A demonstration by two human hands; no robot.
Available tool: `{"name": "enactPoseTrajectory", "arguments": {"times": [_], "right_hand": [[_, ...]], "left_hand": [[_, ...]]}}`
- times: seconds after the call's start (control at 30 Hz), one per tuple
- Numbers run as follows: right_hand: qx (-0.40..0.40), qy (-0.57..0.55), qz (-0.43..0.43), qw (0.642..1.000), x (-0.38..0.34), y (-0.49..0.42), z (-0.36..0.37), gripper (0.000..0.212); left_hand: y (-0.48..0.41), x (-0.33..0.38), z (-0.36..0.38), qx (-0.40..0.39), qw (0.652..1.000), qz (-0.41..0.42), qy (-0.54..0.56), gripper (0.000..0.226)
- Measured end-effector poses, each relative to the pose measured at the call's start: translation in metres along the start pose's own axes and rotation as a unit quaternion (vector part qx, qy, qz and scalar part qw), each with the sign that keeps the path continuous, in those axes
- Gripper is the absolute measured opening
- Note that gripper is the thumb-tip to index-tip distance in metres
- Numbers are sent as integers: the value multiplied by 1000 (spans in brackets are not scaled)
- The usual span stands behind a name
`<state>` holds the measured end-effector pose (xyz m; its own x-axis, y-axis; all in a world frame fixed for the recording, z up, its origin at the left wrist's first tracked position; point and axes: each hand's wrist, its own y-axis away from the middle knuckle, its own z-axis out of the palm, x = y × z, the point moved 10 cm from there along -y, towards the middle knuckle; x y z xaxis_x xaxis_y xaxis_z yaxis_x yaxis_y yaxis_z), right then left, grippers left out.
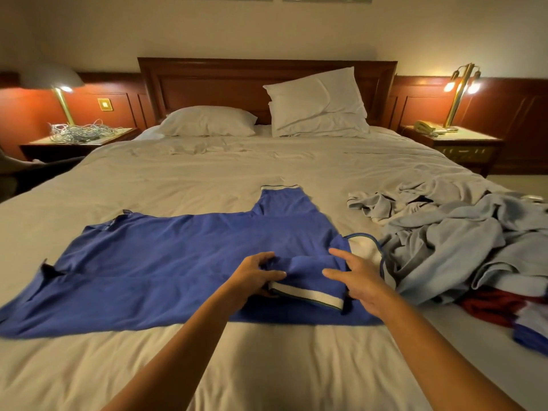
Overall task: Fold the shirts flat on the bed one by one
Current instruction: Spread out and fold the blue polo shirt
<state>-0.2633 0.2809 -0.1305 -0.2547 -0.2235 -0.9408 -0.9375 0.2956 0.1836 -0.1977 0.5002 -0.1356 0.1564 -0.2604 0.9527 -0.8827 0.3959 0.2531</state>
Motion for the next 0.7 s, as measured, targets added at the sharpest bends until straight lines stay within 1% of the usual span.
{"name": "enactPoseTrajectory", "arguments": {"times": [0.03,0.1,0.17,0.23,0.3,0.37,0.43,0.53,0.6,0.63,0.7], "right_hand": [[6,16,-18,1000,-4,1,-2,66],[11,10,-30,999,-7,4,-7,72],[-8,15,-32,999,-7,6,-8,79],[-25,62,-34,997,-7,10,-7,87],[-33,127,-36,991,-5,12,-6,94],[-37,202,-42,978,-3,14,-5,99],[-36,272,-48,960,-4,17,-4,98],[-35,355,-47,933,-7,21,-6,89],[-31,429,-33,902,-10,24,-7,84],[-13,463,-29,886,-14,25,-7,79],[25,503,-42,863,-26,26,-1,70]], "left_hand": [[1,-1,0,-3,1000,5,-8,59],[3,-3,-5,7,1000,9,-19,62],[4,-3,-10,22,999,17,-22,64],[6,-3,-9,21,999,30,-39,69],[8,-5,-7,24,993,34,-113,75],[9,-5,-7,42,973,45,-221,82],[8,-3,-4,47,956,62,-283,87],[10,-2,-2,27,949,74,-307,87],[15,0,-7,21,955,94,-282,77],[20,2,-16,31,955,105,-276,70],[30,1,-51,71,936,122,-321,57]]}}
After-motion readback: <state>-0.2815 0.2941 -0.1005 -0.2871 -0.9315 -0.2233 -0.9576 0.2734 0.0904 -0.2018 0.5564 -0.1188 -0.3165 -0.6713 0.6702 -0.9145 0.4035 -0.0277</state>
